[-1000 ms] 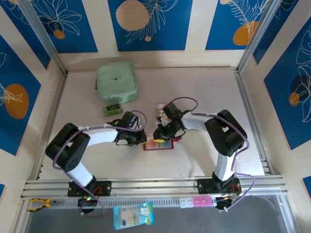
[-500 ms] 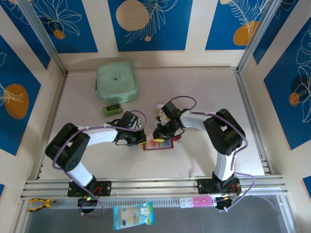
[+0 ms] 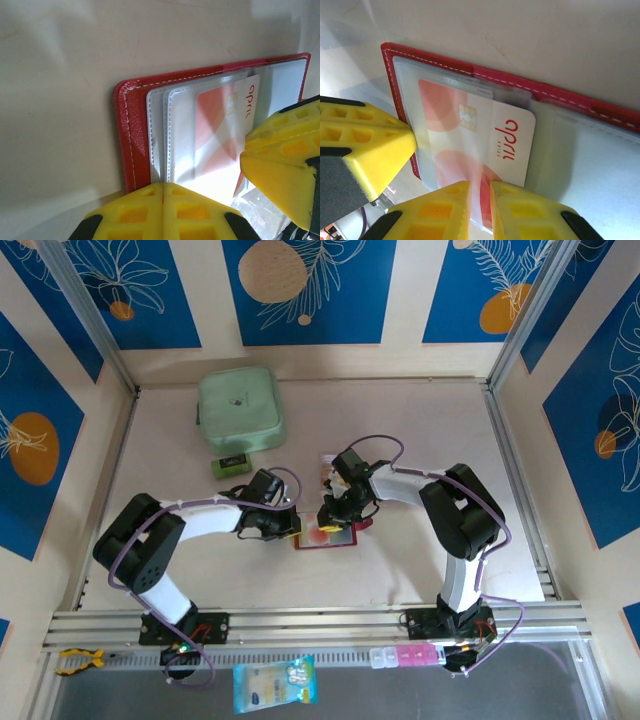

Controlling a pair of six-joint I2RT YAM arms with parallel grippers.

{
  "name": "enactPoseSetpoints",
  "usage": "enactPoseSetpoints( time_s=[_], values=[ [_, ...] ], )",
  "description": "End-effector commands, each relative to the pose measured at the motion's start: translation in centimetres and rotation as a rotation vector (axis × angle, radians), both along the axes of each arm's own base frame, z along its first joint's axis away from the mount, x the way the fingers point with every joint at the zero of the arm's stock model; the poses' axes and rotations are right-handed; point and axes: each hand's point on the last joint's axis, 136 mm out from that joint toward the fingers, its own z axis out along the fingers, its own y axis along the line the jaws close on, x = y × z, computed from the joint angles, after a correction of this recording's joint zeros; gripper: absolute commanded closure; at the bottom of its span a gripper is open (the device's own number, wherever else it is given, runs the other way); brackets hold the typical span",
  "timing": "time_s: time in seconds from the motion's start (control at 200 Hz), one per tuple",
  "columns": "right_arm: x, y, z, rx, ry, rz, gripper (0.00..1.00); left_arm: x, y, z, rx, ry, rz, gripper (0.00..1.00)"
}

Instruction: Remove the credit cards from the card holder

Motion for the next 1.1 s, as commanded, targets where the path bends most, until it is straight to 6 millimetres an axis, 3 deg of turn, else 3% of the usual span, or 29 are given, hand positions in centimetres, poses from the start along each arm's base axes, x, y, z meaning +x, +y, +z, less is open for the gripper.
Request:
enactPoseSetpoints(
  time_s=[0.0, 0.395, 0.68, 1.095],
  values=[
    [-0.2, -0.3, 0.0, -0.031, 0.005, 0.012, 0.81, -0.2, 0.7, -0.6, 0.03, 0.026, 0.001, 1.0],
    [0.0, -0.2, 0.3, -0.026, -0.008, 0.018, 0.81, 0.2, 0.5, 0.6, 0.017, 0.005, -0.001, 1.0],
    [0.1, 0.0, 0.9, -0.007, -0.022, 0.021, 0.81, 0.6, 0.0, 2.5, -0.011, -0.021, -0.002, 1.0],
    [0.5, -0.8, 2.6, 0.018, -0.065, -0.018, 0.8, -0.2, -2.6, 2.6, -0.03, -0.009, -0.055, 1.0]
  ],
)
